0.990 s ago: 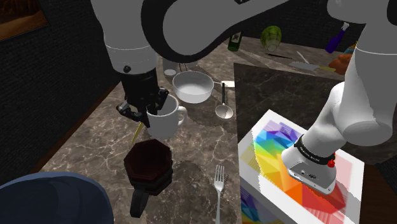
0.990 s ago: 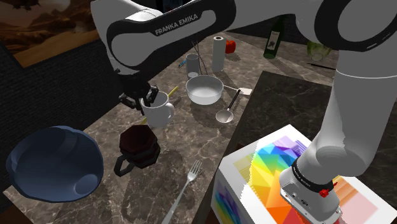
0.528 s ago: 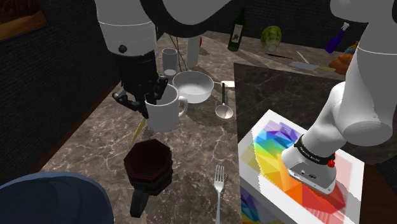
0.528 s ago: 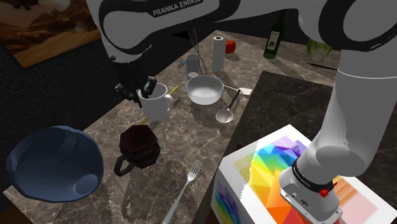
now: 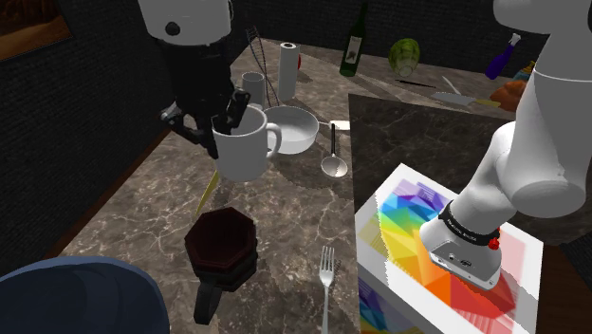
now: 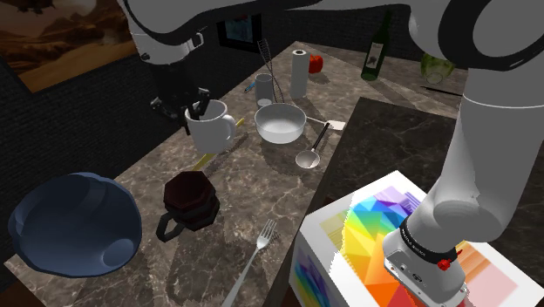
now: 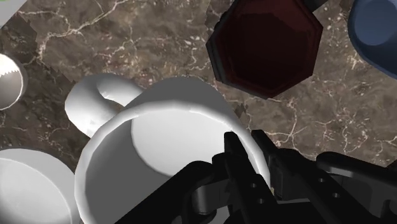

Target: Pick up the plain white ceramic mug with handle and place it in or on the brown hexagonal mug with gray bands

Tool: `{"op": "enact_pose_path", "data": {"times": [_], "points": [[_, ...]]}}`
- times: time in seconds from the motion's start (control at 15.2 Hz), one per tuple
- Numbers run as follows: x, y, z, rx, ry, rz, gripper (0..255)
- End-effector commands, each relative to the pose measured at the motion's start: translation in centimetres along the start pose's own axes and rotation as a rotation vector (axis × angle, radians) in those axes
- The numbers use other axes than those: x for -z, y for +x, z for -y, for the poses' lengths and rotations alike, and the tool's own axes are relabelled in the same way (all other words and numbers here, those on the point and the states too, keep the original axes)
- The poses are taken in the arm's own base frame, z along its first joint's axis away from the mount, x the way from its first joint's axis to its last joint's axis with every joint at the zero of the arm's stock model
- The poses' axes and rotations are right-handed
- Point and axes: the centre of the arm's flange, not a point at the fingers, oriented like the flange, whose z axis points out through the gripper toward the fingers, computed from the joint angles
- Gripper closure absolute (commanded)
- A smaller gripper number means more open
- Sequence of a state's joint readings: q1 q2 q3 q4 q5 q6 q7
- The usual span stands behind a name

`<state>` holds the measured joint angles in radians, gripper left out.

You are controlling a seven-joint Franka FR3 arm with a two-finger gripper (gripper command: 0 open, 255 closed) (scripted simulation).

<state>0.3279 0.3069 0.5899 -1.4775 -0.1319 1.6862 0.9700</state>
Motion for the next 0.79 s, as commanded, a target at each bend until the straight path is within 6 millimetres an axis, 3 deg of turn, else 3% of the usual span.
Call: {"op": "enact_pose_path", "data": {"times": [0.0, 0.13, 0.73], "points": [[1.1, -0.1, 0.0, 0.0, 0.0, 0.0, 255], [1.8, -0.2, 0.0, 0.0, 0.0, 0.0, 255], [3.2, -8.2, 8.7, 0.0, 0.0, 0.0, 255]]}}
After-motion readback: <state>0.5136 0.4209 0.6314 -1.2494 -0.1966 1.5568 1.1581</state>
